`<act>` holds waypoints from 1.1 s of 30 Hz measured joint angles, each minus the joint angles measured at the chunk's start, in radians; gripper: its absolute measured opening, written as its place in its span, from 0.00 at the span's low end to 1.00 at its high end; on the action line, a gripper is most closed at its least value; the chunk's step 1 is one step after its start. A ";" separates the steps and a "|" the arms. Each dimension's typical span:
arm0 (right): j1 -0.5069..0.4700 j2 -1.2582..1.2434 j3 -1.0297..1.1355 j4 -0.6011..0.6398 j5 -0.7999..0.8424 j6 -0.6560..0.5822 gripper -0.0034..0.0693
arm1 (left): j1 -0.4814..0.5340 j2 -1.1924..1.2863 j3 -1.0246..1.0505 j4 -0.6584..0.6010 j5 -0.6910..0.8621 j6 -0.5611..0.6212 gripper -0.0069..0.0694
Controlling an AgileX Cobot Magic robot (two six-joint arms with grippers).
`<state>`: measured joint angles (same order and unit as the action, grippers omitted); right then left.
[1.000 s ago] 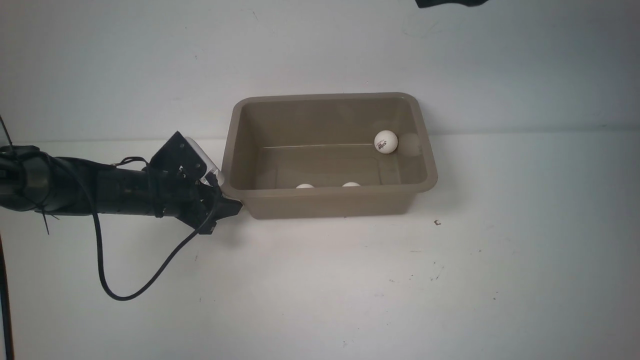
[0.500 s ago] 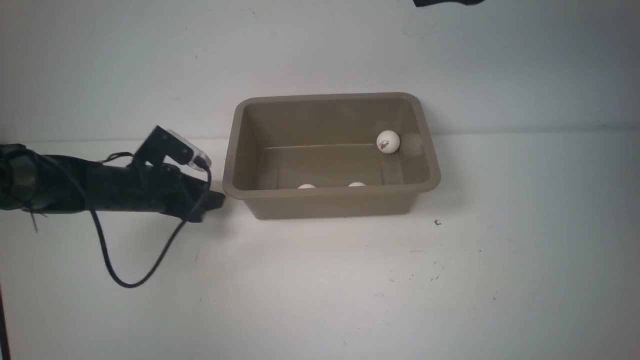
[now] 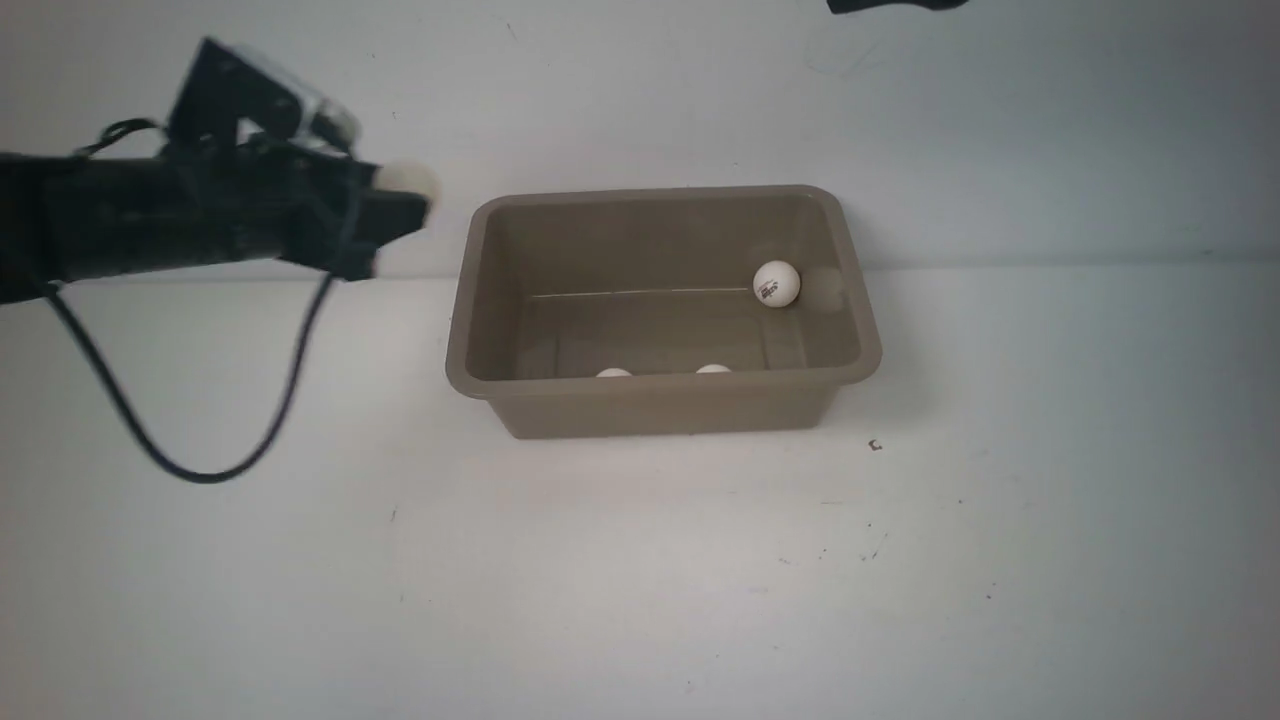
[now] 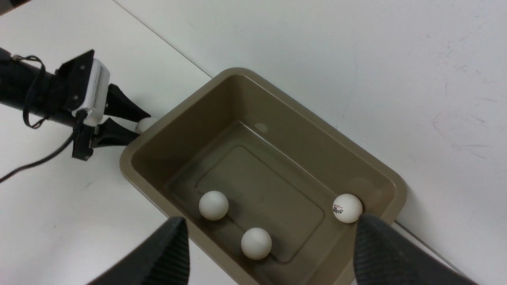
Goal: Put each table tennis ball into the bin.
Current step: Use the left arm to put the table tennis ball into the box
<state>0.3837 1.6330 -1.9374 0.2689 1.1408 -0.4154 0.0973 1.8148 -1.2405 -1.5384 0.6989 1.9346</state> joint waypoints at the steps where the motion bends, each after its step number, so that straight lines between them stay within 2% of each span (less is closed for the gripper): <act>1: 0.000 0.000 0.000 0.000 0.000 0.000 0.74 | -0.052 -0.003 0.000 0.001 -0.039 -0.005 0.53; 9: 0.000 -0.029 0.000 -0.016 0.021 0.000 0.74 | -0.270 0.068 0.001 0.020 -0.254 -0.026 0.53; 19: 0.000 -0.117 0.000 -0.044 0.092 0.000 0.74 | -0.284 0.106 0.002 0.021 -0.291 -0.124 0.53; 21: 0.000 -0.141 0.000 -0.045 0.114 0.000 0.74 | -0.284 0.106 0.002 0.021 -0.282 -0.143 0.55; 24: 0.000 -0.188 0.000 -0.051 0.136 0.001 0.74 | -0.284 0.107 0.002 0.021 -0.277 -0.164 0.67; 27: 0.000 -0.215 0.000 -0.064 0.140 0.008 0.74 | -0.284 0.102 0.002 0.023 -0.277 -0.183 0.73; 29: 0.000 -0.246 0.000 -0.093 0.141 0.028 0.72 | -0.284 0.083 0.002 0.026 -0.277 -0.185 0.75; 31: 0.000 -0.282 0.000 -0.140 0.143 0.048 0.69 | -0.284 0.029 0.003 0.030 -0.261 -0.182 0.74; 33: 0.000 -0.320 0.009 -0.186 0.143 0.063 0.65 | -0.284 -0.058 0.006 0.035 -0.252 -0.172 0.69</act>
<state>0.3837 1.3132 -1.9287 0.0833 1.2839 -0.3520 -0.1868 1.7573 -1.2348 -1.5038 0.4467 1.7626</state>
